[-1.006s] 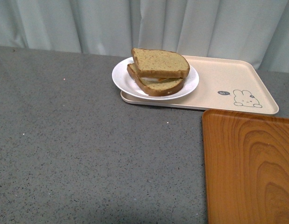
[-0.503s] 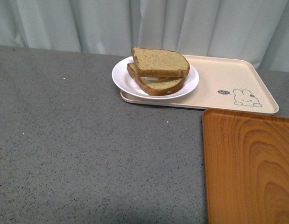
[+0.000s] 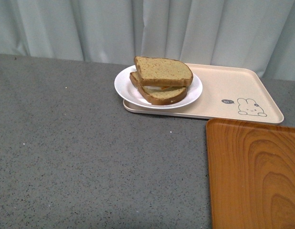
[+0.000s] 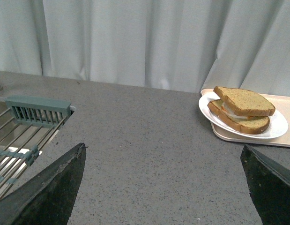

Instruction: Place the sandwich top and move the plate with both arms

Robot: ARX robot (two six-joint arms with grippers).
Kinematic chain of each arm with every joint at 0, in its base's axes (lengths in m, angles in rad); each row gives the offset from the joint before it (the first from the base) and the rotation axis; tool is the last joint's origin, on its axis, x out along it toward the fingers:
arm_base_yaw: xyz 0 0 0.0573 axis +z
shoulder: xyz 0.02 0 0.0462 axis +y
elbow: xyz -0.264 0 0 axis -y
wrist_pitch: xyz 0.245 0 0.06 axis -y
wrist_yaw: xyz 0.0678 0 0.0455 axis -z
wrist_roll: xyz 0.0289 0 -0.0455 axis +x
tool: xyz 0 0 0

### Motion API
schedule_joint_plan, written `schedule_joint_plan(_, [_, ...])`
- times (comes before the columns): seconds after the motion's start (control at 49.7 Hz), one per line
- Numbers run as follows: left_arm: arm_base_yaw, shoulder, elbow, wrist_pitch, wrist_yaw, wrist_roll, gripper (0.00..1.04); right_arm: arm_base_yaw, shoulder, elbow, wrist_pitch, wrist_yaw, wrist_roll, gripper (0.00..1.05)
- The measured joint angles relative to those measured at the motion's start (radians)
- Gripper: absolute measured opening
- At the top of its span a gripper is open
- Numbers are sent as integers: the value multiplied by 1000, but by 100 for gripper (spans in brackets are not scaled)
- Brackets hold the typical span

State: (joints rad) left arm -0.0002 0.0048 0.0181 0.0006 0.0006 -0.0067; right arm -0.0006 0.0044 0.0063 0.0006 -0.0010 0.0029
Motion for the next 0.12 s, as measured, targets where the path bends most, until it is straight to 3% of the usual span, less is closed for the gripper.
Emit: schedule_joint_plan(0.121, [0,0,0,0,0,0,98,0,0,0,0,0,0,96])
